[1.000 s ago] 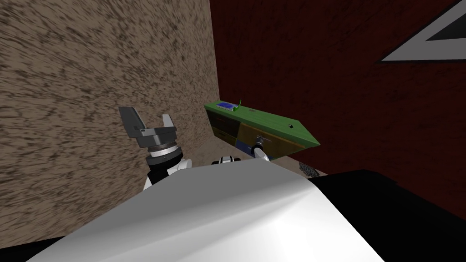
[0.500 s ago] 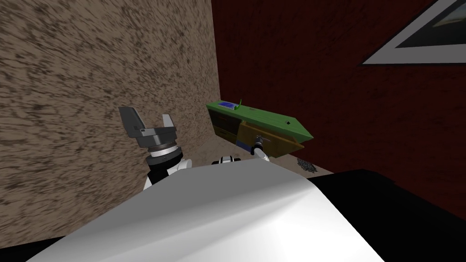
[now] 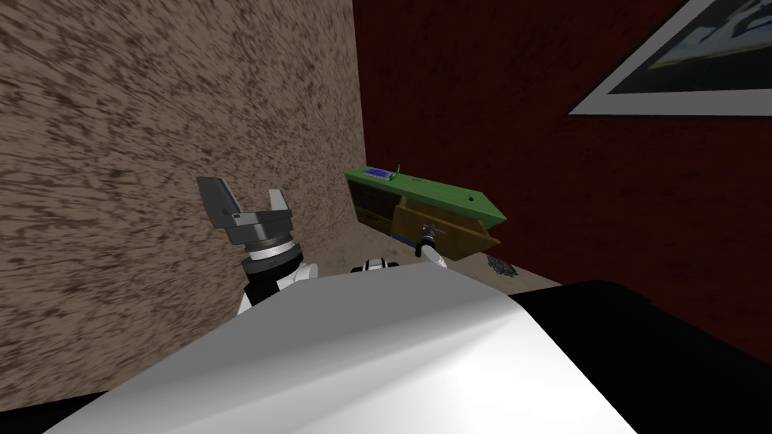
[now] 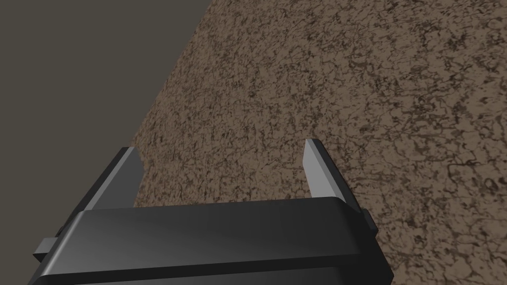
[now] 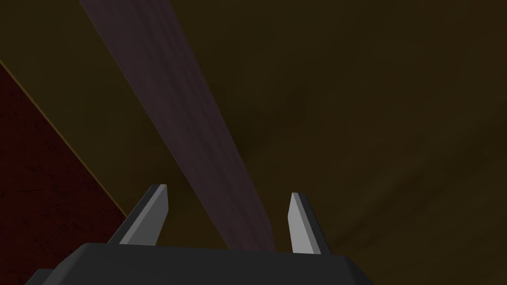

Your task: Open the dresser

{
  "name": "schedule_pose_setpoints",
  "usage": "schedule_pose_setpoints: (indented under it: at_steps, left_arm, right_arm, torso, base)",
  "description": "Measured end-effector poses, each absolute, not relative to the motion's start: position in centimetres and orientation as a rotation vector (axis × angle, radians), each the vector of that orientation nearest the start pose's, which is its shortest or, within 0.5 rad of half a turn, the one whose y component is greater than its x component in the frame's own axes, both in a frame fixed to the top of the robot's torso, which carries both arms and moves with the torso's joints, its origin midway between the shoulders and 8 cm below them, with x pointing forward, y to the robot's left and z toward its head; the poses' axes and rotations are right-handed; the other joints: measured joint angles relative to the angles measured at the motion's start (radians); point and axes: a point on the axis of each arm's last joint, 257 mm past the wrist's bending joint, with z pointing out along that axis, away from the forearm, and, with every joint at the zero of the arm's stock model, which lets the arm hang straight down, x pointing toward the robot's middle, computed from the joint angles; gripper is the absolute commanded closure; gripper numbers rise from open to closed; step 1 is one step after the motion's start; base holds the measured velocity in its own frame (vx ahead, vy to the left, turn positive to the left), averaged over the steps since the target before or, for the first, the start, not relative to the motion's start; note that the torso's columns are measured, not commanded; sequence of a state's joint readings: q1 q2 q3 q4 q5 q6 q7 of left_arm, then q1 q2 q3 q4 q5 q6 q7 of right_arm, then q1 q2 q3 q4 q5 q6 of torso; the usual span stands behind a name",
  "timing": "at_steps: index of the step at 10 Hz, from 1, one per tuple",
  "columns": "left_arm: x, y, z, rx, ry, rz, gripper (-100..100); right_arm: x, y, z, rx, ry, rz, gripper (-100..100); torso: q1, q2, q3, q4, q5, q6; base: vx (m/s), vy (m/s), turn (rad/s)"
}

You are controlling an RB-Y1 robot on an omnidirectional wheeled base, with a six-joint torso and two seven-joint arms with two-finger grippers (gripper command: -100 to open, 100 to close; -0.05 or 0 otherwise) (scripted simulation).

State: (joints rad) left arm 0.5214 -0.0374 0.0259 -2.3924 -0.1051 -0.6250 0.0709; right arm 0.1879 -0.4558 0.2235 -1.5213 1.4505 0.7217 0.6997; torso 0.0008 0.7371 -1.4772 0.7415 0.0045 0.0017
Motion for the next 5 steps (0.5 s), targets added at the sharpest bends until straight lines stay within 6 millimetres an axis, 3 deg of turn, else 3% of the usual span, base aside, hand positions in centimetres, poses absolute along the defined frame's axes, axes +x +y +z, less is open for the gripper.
schedule_pose_setpoints:
  at_steps: [5]
  left_arm:
    - [29.5,26.7,8.6,-0.457,0.487,-1.311,0]
  right_arm:
    - [44.7,-47.7,-26.6,-0.530,1.707,-1.249,-100]
  torso:
    - [0.001,0.004,0.002,0.000,-0.001,-0.002]
  base:
    - [0.000,0.067,-0.068]
